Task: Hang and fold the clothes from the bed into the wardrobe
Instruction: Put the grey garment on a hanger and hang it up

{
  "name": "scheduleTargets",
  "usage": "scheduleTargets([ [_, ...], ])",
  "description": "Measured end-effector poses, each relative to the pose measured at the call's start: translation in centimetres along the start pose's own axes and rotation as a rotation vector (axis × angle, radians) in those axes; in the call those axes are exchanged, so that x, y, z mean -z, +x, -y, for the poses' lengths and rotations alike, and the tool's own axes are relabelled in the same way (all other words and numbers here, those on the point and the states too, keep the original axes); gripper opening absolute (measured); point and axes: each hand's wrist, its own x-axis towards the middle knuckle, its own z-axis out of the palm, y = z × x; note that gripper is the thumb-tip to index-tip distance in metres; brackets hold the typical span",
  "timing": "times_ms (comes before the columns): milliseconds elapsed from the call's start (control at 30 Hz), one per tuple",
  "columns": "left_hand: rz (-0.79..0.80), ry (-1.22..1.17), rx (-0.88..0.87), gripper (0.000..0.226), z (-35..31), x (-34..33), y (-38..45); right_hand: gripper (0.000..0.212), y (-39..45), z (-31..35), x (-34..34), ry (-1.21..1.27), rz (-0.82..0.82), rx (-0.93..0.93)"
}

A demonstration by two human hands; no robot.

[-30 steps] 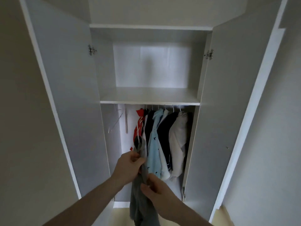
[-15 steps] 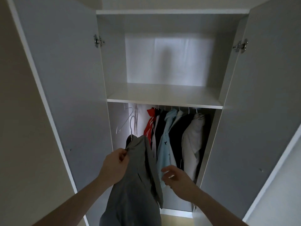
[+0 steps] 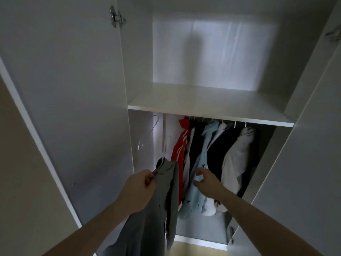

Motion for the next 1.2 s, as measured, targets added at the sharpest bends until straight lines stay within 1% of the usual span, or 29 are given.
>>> scheduleTargets([
  [133,0.003,0.010,0.023,0.021,2.0,0.0,2.0,0.062,5.4,-0.2,-1.4,-0.104,0.095,-0.008],
  [267,-0.004,0.041,0.050,0.019,3.9,-0.3,4.2,0.066,10.8,0.0,-2.0,-0.175,0.136,-0.010],
  [333,-0.010,0.040,0.077,0.017,4.5,-0.6,5.1,0.072,13.1,-0.1,-2.0,-0.200,0.169,0.005],
  [433,-0.037,0.038,0.104,0.018,5.3,-1.4,6.5,0.072,16.6,-0.6,-1.5,-0.262,0.196,0.032],
  [467,-0.047,0.039,0.111,0.019,5.5,-1.7,7.1,0.075,18.0,-0.9,-1.2,-0.293,0.198,0.043],
  [567,-0.070,0.025,0.119,0.017,5.6,-2.7,8.9,0.092,21.8,-1.5,-0.7,-0.380,0.215,0.049],
  [667,-0.071,0.009,0.113,0.016,5.2,-4.3,10.9,0.097,24.6,-1.5,-0.4,-0.526,0.271,0.067],
  [800,-0.048,0.010,0.110,0.016,4.5,-7.0,13.5,0.106,28.0,-2.5,-0.6,-0.643,0.329,0.081],
  [833,-0.051,-0.001,0.109,0.016,4.3,-7.6,14.2,0.101,28.3,-2.6,-0.5,-0.666,0.343,0.073],
  [867,-0.054,-0.006,0.106,0.016,4.3,-8.3,14.9,0.089,28.5,-2.7,-0.6,-0.672,0.350,0.063],
  [933,-0.051,-0.002,0.112,0.016,4.2,-9.5,16.5,0.052,29.0,-3.0,-0.6,-0.663,0.317,0.072],
  [967,-0.051,-0.009,0.119,0.015,4.2,-10.0,17.4,0.039,29.2,-3.2,-0.5,-0.662,0.292,0.074],
  [1000,-0.059,-0.017,0.127,0.015,4.2,-10.4,18.4,0.034,29.4,-3.5,-0.3,-0.667,0.273,0.070],
  [1200,-0.104,-0.042,0.149,0.016,4.4,-11.8,23.9,0.024,29.5,-5.2,0.8,-0.683,0.278,0.042],
])
